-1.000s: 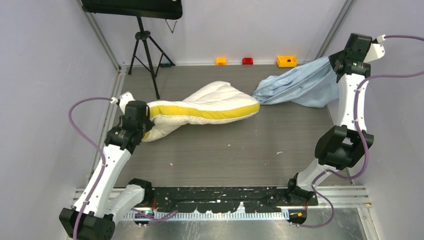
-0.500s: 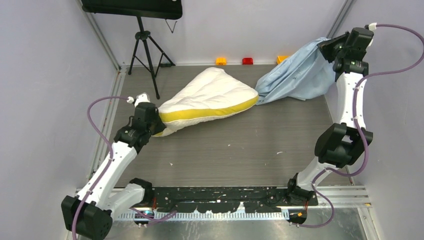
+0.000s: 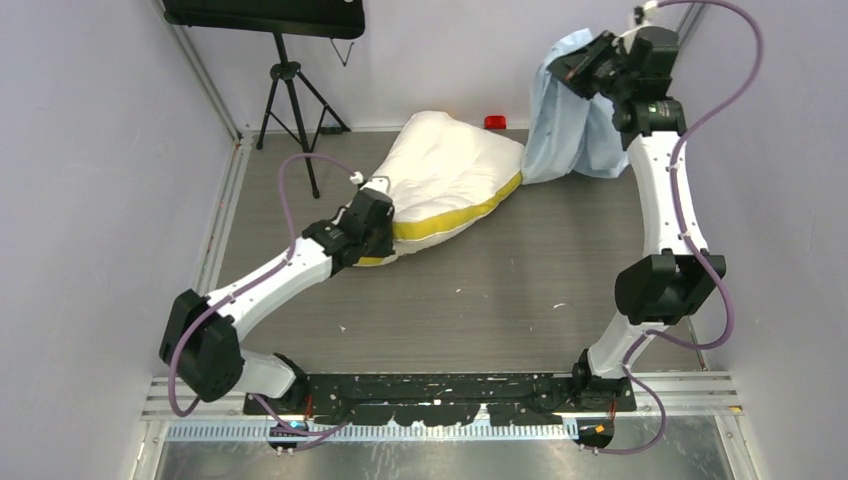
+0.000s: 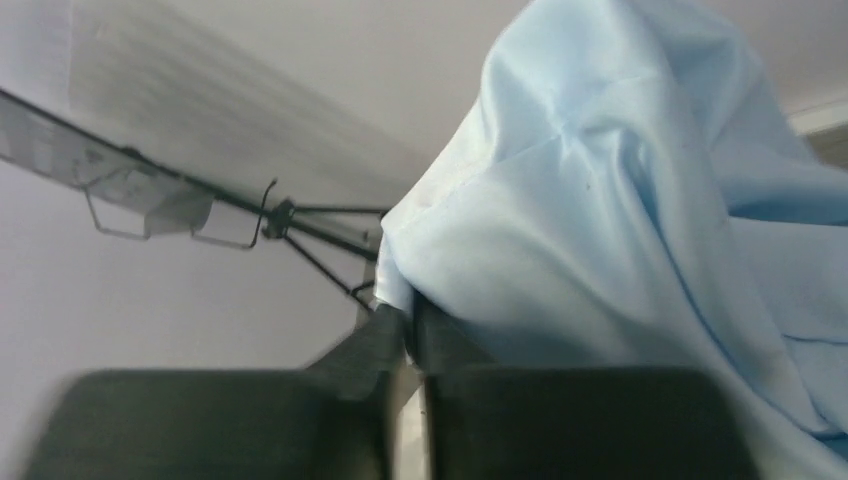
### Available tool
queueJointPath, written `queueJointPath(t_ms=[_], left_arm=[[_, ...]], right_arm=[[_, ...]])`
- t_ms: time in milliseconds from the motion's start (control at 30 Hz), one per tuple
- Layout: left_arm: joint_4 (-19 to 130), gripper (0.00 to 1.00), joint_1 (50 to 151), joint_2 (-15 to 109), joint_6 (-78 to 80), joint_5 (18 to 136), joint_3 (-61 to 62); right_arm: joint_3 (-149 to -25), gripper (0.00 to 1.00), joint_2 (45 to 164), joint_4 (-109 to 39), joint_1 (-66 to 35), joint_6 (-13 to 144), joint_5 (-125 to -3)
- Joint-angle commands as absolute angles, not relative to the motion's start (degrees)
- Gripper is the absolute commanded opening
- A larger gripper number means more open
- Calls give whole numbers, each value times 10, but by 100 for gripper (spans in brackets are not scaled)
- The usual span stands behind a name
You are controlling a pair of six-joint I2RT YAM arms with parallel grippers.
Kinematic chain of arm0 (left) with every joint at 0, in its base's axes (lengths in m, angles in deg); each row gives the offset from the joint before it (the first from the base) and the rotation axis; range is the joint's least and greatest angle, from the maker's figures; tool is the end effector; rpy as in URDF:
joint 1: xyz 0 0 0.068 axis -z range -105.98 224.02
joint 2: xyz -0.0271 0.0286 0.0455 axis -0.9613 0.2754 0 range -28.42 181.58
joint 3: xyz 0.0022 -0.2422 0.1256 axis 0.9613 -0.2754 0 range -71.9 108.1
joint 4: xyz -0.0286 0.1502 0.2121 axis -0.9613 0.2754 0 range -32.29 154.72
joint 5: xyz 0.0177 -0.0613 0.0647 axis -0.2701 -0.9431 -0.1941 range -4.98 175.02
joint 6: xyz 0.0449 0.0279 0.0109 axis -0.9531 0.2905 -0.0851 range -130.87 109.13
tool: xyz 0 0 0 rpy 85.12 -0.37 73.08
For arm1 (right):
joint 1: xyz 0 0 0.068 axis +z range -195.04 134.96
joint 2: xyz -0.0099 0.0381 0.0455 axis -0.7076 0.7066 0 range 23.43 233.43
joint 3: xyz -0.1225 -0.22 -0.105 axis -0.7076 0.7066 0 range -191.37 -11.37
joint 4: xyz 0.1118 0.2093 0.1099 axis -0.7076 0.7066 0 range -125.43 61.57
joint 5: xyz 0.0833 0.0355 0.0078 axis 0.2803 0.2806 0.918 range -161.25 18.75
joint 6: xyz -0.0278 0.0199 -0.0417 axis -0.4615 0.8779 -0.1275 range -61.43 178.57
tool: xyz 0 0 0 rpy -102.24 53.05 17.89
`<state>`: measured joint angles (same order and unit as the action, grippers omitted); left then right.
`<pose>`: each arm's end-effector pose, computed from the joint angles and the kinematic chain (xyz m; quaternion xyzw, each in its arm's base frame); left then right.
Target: Remove the pillowcase from the pillow
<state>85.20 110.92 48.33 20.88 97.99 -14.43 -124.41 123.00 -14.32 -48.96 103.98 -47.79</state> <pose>0.2326 -0.1646 0.2669 0.0001 0.9247 -0.1197 0.3615 0.3939 -0.0127 0.4751 0.1859 0.7256 0.3714 0.5487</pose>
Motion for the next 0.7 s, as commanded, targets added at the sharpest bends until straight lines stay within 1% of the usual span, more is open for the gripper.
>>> queueJointPath(t_ms=[0, 67, 100, 133, 167, 300, 333, 400, 467, 600, 667], left_arm=[[844, 27, 1141, 502, 138, 975, -79], [877, 59, 1143, 494, 135, 969, -66], [891, 68, 1143, 487, 135, 973, -63], [905, 75, 1143, 476, 134, 977, -60], [918, 80, 1143, 464, 132, 983, -61], [944, 95, 1142, 387, 131, 1029, -74], [949, 97, 1141, 368, 131, 1038, -77], [954, 100, 1140, 331, 125, 1052, -84], [955, 100, 1139, 297, 123, 1075, -93], [939, 100, 1132, 246, 120, 1105, -120], [920, 100, 1123, 234, 122, 1116, -138]], right_arm=[[-1266, 41, 1220, -124, -466, 989, -434], [-1255, 82, 1200, -89, -466, 971, -463], [-1246, 85, 1186, -76, -466, 959, -483], [-1236, 86, 1170, -66, -466, 949, -501], [-1220, 87, 1153, -60, -467, 939, -515], [-1141, 88, 1071, -60, -469, 909, -561], [-1117, 88, 1051, -63, -469, 900, -570], [-1062, 88, 1002, -77, -469, 877, -590], [-996, 88, 950, -103, -469, 862, -608], [-803, 85, 831, -219, -469, 852, -621], [-732, 83, 770, -267, -469, 854, -635]])
